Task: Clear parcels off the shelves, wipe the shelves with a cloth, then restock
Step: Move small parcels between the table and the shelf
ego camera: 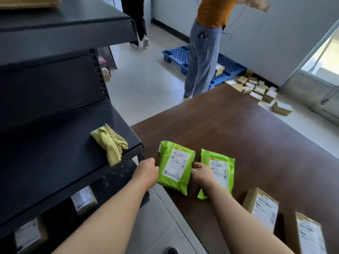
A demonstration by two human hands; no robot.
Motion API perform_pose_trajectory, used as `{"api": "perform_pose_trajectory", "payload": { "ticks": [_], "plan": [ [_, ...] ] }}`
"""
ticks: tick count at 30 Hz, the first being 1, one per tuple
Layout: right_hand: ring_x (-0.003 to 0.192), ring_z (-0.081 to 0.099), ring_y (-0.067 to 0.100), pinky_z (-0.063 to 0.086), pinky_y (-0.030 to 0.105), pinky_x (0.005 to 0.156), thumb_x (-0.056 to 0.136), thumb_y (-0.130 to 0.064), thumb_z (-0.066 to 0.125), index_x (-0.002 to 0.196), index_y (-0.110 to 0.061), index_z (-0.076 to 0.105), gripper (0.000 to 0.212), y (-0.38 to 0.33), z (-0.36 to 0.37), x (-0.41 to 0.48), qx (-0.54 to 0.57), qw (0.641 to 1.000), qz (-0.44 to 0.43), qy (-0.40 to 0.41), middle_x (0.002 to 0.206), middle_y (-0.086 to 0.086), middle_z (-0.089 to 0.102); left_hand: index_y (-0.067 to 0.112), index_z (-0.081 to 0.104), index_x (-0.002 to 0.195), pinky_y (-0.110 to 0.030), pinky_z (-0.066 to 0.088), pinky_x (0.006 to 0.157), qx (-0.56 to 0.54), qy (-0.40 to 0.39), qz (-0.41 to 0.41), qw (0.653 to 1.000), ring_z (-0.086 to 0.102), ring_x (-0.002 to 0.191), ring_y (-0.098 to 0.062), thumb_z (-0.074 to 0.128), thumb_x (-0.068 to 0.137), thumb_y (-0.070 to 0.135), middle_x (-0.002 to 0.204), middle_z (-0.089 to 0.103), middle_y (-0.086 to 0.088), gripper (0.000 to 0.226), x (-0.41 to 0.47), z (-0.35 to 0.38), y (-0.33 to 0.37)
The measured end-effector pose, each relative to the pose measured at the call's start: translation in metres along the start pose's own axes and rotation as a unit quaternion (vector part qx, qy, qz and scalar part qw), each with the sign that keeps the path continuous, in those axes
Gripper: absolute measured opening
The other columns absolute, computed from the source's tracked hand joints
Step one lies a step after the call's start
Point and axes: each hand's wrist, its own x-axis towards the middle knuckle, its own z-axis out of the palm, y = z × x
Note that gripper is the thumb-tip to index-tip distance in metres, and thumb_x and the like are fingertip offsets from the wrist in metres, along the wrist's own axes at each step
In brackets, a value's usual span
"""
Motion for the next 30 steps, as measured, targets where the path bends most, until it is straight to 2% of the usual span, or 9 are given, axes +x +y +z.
{"api": "perform_pose_trajectory", "payload": {
  "ticks": [4, 6, 9, 15, 19, 21, 24, 27, 30],
  "plan": [
    [0.127, 0.050, 0.026, 0.038, 0.033, 0.107, 0.094, -0.013, 0.054, 0.144, -0.006, 0.038, 0.052, 0.009, 0.010, 0.014, 0.005, 0.999, 0.017, -0.032, 0.141, 0.012, 0.050, 0.005, 0.050, 0.122, -0.036, 0.045, 0.089, -0.010, -0.036, -0.034, 0.999, 0.054, 0.112, -0.031, 0.047, 0.098, 0.029, 0.125, 0.055, -0.014, 0.034, 0.014, 0.027, 0.010],
    [0.131, 0.046, 0.027, 0.037, 0.037, 0.110, 0.094, -0.015, 0.055, 0.148, -0.008, 0.032, 0.059, 0.011, 0.018, 0.020, 0.018, 0.998, 0.025, -0.052, 0.145, 0.012, 0.045, 0.007, 0.052, 0.112, -0.036, 0.046, 0.086, -0.019, -0.043, -0.043, 0.998, 0.055, 0.108, -0.031, 0.048, 0.098, 0.027, 0.121, 0.057, -0.014, 0.025, 0.022, 0.039, 0.012],
    [0.137, 0.038, 0.024, 0.030, 0.032, 0.113, 0.095, -0.017, 0.056, 0.150, -0.008, 0.026, 0.064, 0.011, 0.027, 0.024, 0.013, 0.998, 0.020, -0.058, 0.150, 0.010, 0.039, 0.008, 0.052, 0.107, -0.033, 0.045, 0.081, -0.043, -0.039, -0.055, 0.997, 0.056, 0.104, -0.030, 0.049, 0.097, 0.024, 0.116, 0.059, -0.013, 0.019, 0.029, 0.051, 0.015],
    [0.136, 0.040, 0.021, 0.033, 0.035, 0.112, 0.094, -0.014, 0.054, 0.149, -0.012, 0.030, 0.059, 0.014, 0.027, 0.022, 0.048, 0.998, 0.010, -0.043, 0.150, 0.007, 0.040, 0.003, 0.049, 0.118, -0.037, 0.045, 0.087, -0.085, -0.002, -0.085, 0.993, 0.055, 0.108, -0.032, 0.052, 0.096, 0.024, 0.121, 0.054, -0.016, 0.031, 0.033, 0.057, 0.027],
    [0.134, 0.042, 0.020, 0.035, 0.034, 0.111, 0.095, -0.015, 0.053, 0.147, -0.014, 0.034, 0.056, 0.014, 0.016, 0.016, 0.058, 0.998, -0.015, -0.026, 0.147, 0.004, 0.044, 0.007, 0.047, 0.119, -0.038, 0.037, 0.100, -0.103, 0.038, -0.081, 0.991, 0.042, 0.117, -0.033, 0.051, 0.096, 0.026, 0.127, 0.039, -0.014, 0.031, 0.029, 0.054, 0.037],
    [0.128, 0.048, 0.019, 0.038, 0.036, 0.109, 0.095, -0.016, 0.053, 0.147, -0.015, 0.036, 0.055, 0.012, 0.009, 0.012, 0.052, 0.998, -0.030, -0.024, 0.146, 0.004, 0.046, 0.008, 0.047, 0.118, -0.036, 0.039, 0.095, -0.132, 0.041, -0.074, 0.988, 0.044, 0.111, -0.030, 0.051, 0.096, 0.025, 0.126, 0.038, -0.012, 0.028, 0.027, 0.051, 0.042],
    [0.116, 0.055, 0.019, 0.043, 0.038, 0.104, 0.094, -0.019, 0.052, 0.146, -0.021, 0.039, 0.053, 0.013, -0.005, 0.006, 0.027, 0.998, -0.061, -0.020, 0.142, 0.004, 0.049, 0.011, 0.045, 0.107, -0.036, 0.049, 0.079, -0.197, 0.027, -0.070, 0.978, 0.056, 0.093, -0.025, 0.051, 0.096, 0.021, 0.108, 0.053, -0.007, 0.016, 0.020, 0.047, 0.047],
    [0.132, 0.041, 0.020, 0.031, 0.030, 0.110, 0.095, -0.020, 0.050, 0.146, -0.019, 0.038, 0.052, 0.024, -0.024, 0.004, -0.049, 0.995, -0.085, 0.019, 0.145, 0.006, 0.043, 0.014, 0.041, 0.101, -0.032, 0.043, 0.065, -0.220, 0.037, -0.075, 0.972, 0.054, 0.080, -0.019, 0.051, 0.096, 0.017, 0.095, 0.054, -0.003, 0.012, 0.013, 0.047, 0.049],
    [0.135, 0.032, 0.027, 0.025, 0.034, 0.112, 0.095, -0.024, 0.050, 0.148, -0.016, 0.031, 0.056, 0.046, -0.043, 0.007, -0.121, 0.988, -0.041, 0.091, 0.144, 0.013, 0.037, 0.012, 0.041, 0.102, -0.031, 0.040, 0.067, -0.241, 0.053, -0.087, 0.965, 0.053, 0.083, -0.023, 0.051, 0.096, 0.014, 0.096, 0.053, -0.005, 0.012, 0.009, 0.047, 0.049]
  ]
}}
